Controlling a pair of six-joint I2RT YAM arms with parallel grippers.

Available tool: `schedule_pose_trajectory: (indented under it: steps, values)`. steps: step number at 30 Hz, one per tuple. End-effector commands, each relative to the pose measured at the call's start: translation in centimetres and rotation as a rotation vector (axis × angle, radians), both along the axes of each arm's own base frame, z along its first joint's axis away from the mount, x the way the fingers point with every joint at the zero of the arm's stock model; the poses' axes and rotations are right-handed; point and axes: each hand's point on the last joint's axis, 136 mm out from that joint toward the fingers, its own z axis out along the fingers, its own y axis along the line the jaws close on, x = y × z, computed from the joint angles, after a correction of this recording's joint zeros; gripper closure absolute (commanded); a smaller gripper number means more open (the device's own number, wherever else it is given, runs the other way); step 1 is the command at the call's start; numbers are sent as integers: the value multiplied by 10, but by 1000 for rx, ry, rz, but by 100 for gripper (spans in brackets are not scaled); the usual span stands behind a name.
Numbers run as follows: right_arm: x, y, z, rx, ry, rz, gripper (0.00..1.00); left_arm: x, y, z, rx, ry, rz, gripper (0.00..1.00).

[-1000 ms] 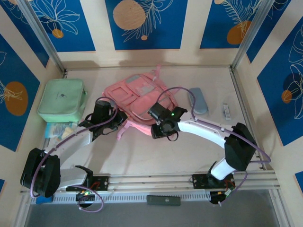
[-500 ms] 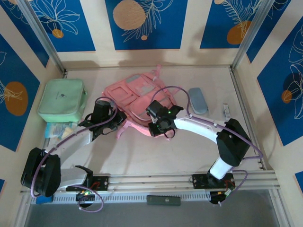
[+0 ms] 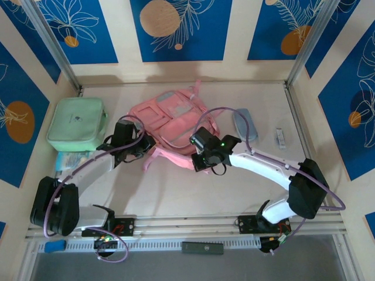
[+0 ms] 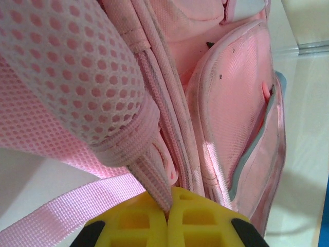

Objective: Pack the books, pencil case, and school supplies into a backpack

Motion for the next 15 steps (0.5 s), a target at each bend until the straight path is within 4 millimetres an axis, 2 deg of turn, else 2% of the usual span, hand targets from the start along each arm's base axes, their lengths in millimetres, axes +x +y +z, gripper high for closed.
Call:
schedule_pose_trajectory:
  steps: [1, 4, 8, 10, 15]
  values:
    - [-17, -43, -9, -165, 48, -66, 100, 37, 5, 32, 18, -138, -1, 100]
    - [-25, -23, -4, -133, 33, 5, 100, 50, -4, 35, -5, -145, -36, 100]
    - [-35, 17, 0, -69, 47, 86, 100, 65, -15, 33, -41, -136, -60, 100]
    - [-28, 20, -1, -76, 53, 57, 100, 68, -20, 35, -65, -147, -74, 100]
    - [-13, 26, -3, -27, 56, 2, 100, 68, -14, 21, -3, -113, -74, 100]
